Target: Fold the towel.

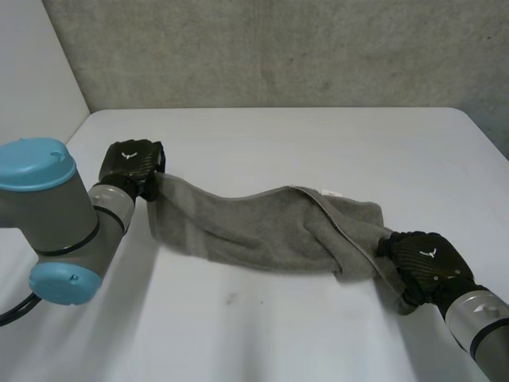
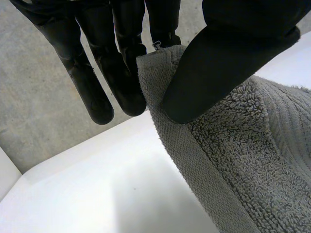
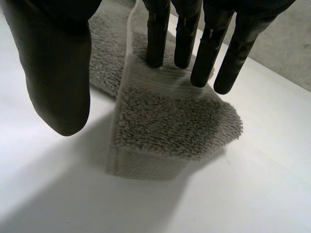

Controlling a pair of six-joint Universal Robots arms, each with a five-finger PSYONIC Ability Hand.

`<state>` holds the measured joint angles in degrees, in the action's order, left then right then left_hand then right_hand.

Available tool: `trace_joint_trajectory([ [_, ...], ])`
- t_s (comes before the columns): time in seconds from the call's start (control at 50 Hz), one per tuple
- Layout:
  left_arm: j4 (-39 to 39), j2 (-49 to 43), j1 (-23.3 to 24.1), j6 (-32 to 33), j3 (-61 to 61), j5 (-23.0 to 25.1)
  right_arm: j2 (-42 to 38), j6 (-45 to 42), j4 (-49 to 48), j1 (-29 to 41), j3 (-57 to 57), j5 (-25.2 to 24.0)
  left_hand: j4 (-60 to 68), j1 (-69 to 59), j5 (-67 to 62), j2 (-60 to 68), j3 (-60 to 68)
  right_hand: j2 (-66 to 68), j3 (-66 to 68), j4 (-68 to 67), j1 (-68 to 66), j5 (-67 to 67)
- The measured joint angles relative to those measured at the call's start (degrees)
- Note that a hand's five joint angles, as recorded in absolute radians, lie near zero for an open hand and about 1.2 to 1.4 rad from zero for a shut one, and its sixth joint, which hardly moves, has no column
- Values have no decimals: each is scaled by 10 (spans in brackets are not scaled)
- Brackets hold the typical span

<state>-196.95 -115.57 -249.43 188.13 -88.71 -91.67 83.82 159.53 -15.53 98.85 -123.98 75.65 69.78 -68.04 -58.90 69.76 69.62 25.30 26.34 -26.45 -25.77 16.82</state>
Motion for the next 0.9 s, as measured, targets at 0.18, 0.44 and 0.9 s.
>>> trace_joint_trajectory([
  [0.18, 0, -2, 0, 0, -1, 0, -59, -4, -70, 0, 9, 29, 0, 0, 0, 0, 0, 0, 14, -12, -17, 14],
  [0.44, 0, -5, 0, 1, -1, 0, -101, -7, -103, 1, 40, 55, 0, 0, 0, 0, 0, 128, 112, -110, -122, 108],
  [0.9, 0, -5, 0, 1, -3, 0, -98, -3, -118, 2, 42, 97, 0, 0, 0, 0, 0, -105, -121, 118, 117, -136],
])
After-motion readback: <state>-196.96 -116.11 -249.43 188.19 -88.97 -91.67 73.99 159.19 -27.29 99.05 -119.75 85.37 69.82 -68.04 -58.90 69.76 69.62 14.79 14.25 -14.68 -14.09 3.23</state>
